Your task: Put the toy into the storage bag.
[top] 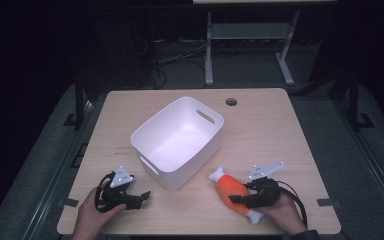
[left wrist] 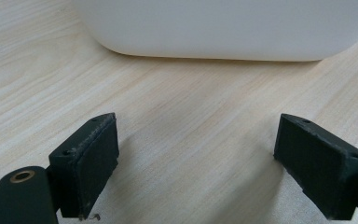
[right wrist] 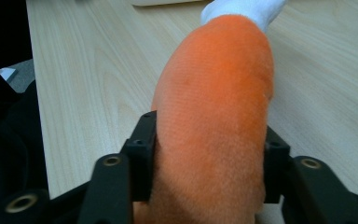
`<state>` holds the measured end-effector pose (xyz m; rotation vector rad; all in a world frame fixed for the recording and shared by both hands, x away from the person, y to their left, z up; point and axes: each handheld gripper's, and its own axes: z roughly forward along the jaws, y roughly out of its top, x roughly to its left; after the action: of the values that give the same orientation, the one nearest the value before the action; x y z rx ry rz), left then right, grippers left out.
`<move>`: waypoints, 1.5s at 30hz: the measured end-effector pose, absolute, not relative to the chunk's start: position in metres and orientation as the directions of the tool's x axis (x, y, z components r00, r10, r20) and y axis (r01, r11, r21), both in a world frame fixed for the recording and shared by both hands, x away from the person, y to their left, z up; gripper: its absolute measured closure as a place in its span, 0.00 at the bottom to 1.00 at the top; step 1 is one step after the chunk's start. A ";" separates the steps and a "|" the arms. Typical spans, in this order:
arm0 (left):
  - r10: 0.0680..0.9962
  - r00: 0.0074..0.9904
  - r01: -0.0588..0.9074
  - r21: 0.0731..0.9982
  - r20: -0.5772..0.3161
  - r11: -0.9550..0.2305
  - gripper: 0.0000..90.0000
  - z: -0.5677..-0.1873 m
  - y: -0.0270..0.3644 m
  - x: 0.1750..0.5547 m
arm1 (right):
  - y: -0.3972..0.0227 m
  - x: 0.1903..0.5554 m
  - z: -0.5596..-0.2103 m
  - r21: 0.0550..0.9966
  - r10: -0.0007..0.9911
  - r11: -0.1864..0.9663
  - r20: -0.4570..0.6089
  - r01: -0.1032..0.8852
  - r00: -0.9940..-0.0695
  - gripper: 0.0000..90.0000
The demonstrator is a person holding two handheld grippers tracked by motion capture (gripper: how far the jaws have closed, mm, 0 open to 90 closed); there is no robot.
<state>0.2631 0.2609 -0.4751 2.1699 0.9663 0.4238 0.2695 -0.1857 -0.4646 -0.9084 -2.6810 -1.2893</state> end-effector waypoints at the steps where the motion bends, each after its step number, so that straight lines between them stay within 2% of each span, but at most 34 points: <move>1: 0.746 0.666 0.512 0.721 0.009 -0.467 0.14 -0.475 0.261 0.263 | -0.185 0.269 -0.464 0.706 0.490 0.488 0.265 0.513 -0.830 0.60; 8: 0.745 0.666 0.512 0.721 0.009 -0.466 0.14 -0.475 0.261 0.263 | -0.186 0.268 -0.462 0.715 0.478 0.485 0.266 0.504 -0.837 0.55; 36: 0.745 0.667 0.512 0.721 0.009 -0.467 0.14 -0.475 0.261 0.263 | -0.201 0.273 -0.434 0.792 0.469 0.431 0.213 0.433 -0.857 0.54; 45: 0.745 0.667 0.512 0.721 0.009 -0.467 0.14 -0.475 0.261 0.263 | -0.205 0.277 -0.425 0.813 0.438 0.419 0.208 0.404 -0.874 0.53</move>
<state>0.2632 0.2610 -0.4750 2.1707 0.9658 0.4233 0.2772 -0.2048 -0.4251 -0.7942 -2.6767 -1.5175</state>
